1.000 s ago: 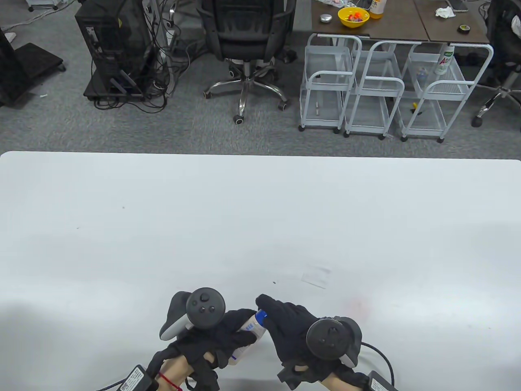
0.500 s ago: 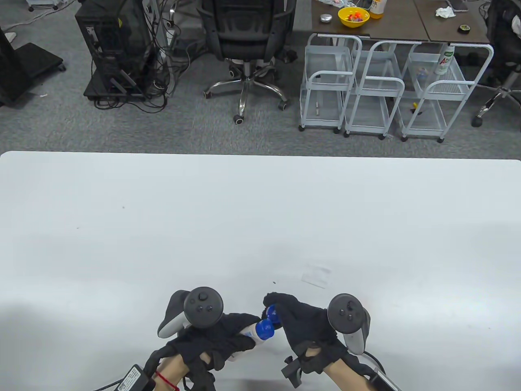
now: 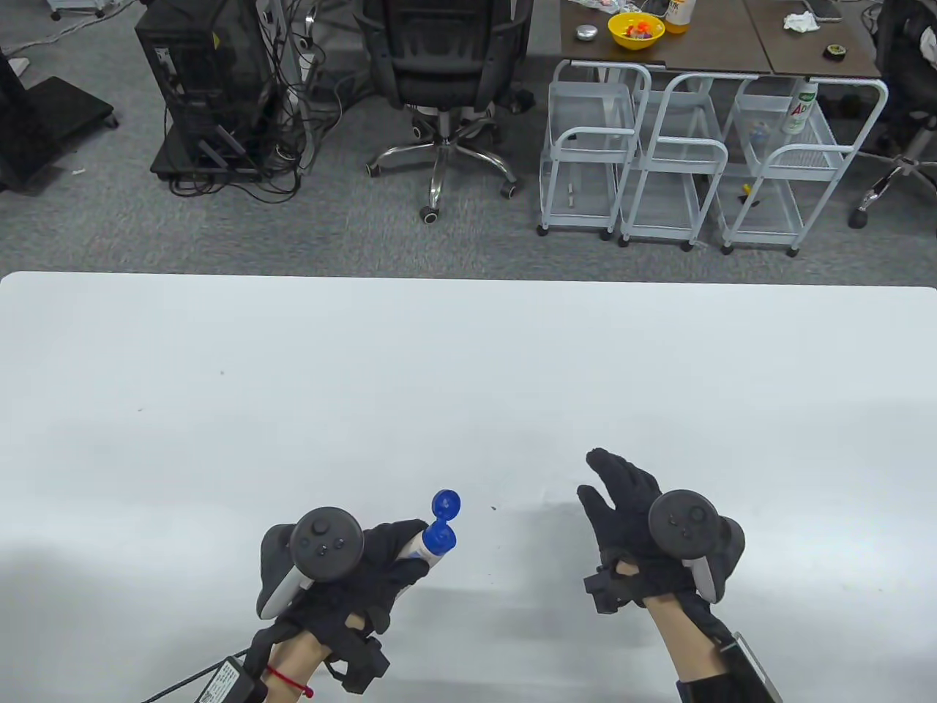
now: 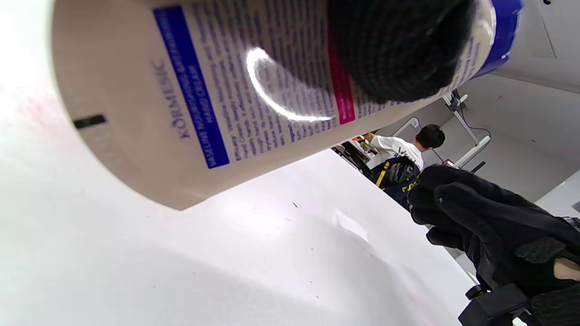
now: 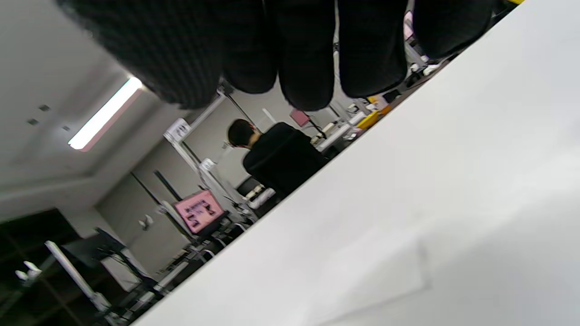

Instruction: Squeeze hand cream onto cotton pad

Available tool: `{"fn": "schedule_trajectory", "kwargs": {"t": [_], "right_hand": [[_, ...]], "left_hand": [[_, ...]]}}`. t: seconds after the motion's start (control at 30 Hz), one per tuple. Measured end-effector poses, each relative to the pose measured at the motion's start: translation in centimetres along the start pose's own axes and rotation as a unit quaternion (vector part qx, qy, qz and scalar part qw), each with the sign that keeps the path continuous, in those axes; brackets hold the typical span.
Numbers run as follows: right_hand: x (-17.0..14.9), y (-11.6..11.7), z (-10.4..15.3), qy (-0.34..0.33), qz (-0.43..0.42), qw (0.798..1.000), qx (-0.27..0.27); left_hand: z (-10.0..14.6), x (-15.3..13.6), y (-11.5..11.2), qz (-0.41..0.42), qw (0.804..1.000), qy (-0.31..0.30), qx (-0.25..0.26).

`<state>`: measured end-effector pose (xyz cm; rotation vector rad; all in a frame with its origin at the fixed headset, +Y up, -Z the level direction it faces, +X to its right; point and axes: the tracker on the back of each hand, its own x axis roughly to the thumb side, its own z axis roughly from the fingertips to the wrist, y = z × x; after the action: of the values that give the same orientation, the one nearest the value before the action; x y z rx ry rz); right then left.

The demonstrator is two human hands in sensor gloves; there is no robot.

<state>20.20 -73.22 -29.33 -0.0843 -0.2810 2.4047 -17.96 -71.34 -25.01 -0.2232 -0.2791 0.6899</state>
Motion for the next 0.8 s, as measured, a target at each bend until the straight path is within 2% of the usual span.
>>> {"fn": "schedule_trajectory", "kwargs": {"t": [0.13, 0.33, 0.43, 0.6, 0.8], "right_hand": [[0.0, 1.1, -1.5, 0.017, 0.058, 0.997, 0.036], [1.1, 4.2, -4.4, 0.038, 0.208, 0.971, 0.109], [1.3, 5.4, -5.3, 0.063, 0.225, 0.961, 0.145], [1.8, 6.2, -6.2, 0.068, 0.261, 0.949, 0.165], [1.8, 6.4, -6.8, 0.080, 0.250, 0.953, 0.151]], "left_hand": [[-0.3, -0.4, 0.1, -0.012, 1.000, 0.007, 0.003], [-0.3, -1.1, 0.3, -0.018, 1.000, 0.015, 0.001], [-0.2, -1.2, 0.6, -0.016, 1.000, 0.014, 0.004], [0.0, -1.1, 0.3, -0.034, 0.999, 0.014, 0.003], [0.0, -0.7, -0.2, -0.051, 0.999, 0.009, -0.006]]}}
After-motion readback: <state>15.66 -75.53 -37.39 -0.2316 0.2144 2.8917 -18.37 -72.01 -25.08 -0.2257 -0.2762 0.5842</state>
